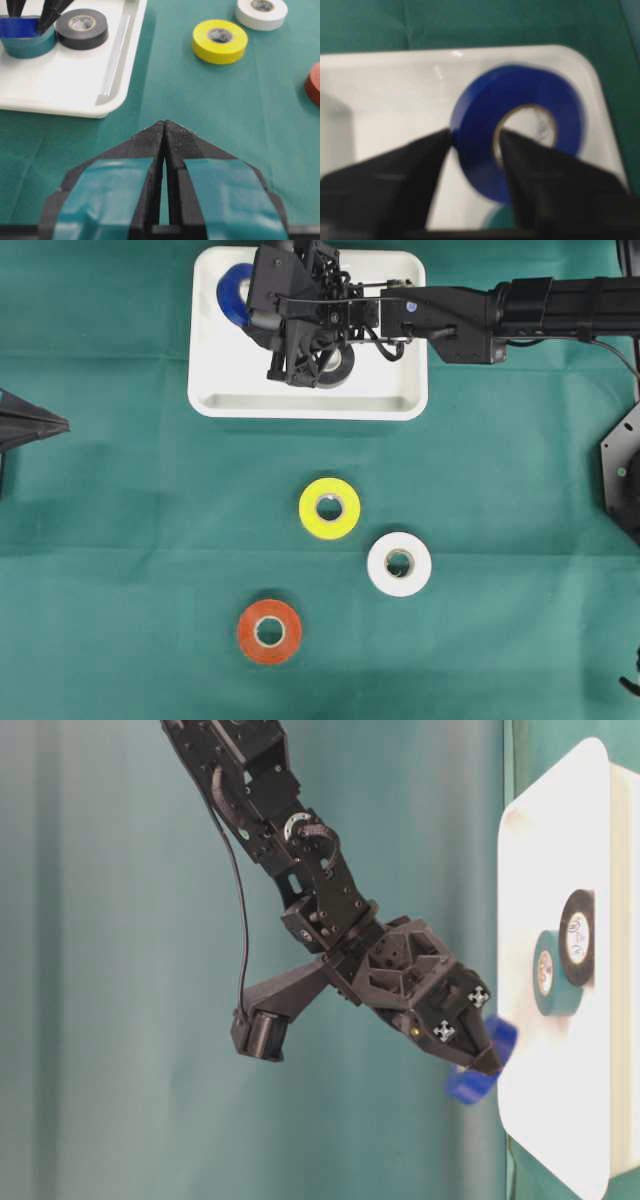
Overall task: Put the tape into the white case with the right arm.
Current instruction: 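Lift the blue roll and carry it into the white tray, then release the blue roll and retract the right gripper rightward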
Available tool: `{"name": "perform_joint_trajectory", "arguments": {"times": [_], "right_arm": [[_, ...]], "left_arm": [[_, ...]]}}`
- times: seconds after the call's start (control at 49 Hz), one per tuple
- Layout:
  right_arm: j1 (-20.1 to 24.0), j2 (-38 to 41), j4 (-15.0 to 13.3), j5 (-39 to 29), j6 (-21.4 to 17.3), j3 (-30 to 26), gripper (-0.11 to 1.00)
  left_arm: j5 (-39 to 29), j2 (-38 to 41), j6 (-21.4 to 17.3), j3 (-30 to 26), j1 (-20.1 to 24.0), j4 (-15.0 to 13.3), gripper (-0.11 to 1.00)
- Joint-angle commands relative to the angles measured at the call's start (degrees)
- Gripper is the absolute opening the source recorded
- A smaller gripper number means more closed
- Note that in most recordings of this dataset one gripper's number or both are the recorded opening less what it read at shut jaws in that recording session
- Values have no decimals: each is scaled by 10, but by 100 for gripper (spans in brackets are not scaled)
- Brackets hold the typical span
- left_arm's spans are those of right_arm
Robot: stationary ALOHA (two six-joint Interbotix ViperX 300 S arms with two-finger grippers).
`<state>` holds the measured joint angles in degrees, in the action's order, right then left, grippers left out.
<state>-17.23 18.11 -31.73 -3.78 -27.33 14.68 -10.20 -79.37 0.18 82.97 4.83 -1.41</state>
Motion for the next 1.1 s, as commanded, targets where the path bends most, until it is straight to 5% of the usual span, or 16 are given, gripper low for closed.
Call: {"name": "perform_joint_trajectory", "arguments": {"times": [0.0, 0.204, 0.49, 1.082], "right_arm": [[1, -25, -2, 5, -2, -7, 19], [1, -25, -3, 7, -1, -7, 75], [0, -57, -2, -12, -3, 40, 71], [0, -329, 1, 60, -7, 376, 70]], "left_arm": [[5, 4, 0, -6, 2, -1, 1], [7, 4, 0, -5, 2, -1, 1], [7, 4, 0, -5, 2, 0, 1], [7, -9, -1, -1, 2, 0, 1]]}}
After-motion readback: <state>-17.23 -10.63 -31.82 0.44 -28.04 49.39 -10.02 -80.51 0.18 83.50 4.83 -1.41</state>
